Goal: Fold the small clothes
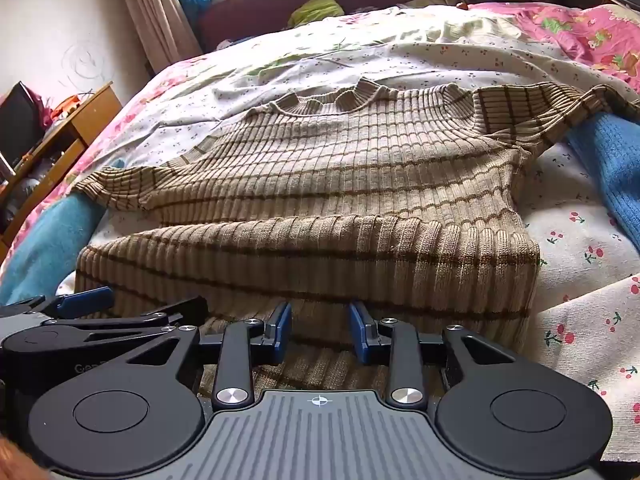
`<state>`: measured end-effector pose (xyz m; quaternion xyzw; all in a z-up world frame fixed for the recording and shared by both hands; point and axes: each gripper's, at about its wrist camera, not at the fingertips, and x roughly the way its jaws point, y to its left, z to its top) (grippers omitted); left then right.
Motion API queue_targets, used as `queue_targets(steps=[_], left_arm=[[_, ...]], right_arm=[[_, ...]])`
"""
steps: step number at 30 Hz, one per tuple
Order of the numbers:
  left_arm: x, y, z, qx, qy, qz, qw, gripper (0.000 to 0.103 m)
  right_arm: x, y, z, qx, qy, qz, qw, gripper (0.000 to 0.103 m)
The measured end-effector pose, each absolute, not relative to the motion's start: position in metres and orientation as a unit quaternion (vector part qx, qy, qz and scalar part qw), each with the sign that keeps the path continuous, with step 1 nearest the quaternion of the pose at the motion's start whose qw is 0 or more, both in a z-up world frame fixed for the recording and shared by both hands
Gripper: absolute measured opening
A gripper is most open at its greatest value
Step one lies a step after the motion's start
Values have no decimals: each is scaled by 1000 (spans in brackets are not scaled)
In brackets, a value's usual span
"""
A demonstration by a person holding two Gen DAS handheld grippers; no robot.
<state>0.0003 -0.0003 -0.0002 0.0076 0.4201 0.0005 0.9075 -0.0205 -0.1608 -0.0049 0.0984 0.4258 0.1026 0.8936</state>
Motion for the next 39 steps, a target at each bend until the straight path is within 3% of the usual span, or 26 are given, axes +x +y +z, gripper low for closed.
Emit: queue_targets(steps=[39], left_arm=[[-4, 3, -3, -10, 417, -6, 909, 103]], right_arm=[[-25, -160, -12, 94, 429, 102, 893, 34]])
